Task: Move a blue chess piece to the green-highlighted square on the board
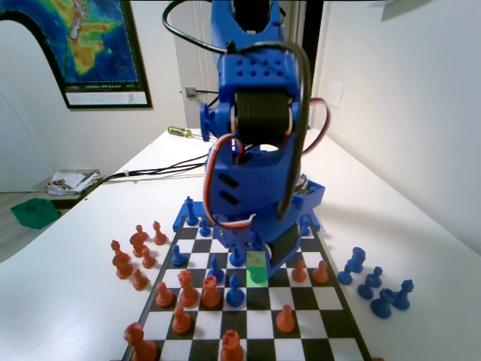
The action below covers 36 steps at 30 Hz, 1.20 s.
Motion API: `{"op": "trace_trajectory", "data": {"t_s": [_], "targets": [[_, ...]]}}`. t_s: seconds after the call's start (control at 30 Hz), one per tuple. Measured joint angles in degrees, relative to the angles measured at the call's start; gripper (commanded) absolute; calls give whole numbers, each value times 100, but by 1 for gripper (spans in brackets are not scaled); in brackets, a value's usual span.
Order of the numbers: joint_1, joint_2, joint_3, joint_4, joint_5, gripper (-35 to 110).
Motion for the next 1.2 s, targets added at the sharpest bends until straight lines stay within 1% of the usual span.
{"op": "trace_trajectory", "data": {"t_s": [0.27,0.47,0.63,0.77,0.97,1.2], "targets": [[-9,466,-633,1037,-299,12],[-70,1415,-756,1916,-940,9],[-176,2558,-756,2408,-1775,4],[-149,3542,-747,2962,-2769,2],[-97,4711,-712,3700,-3841,1],[-9,6223,-114,3920,-4975,1]]}}
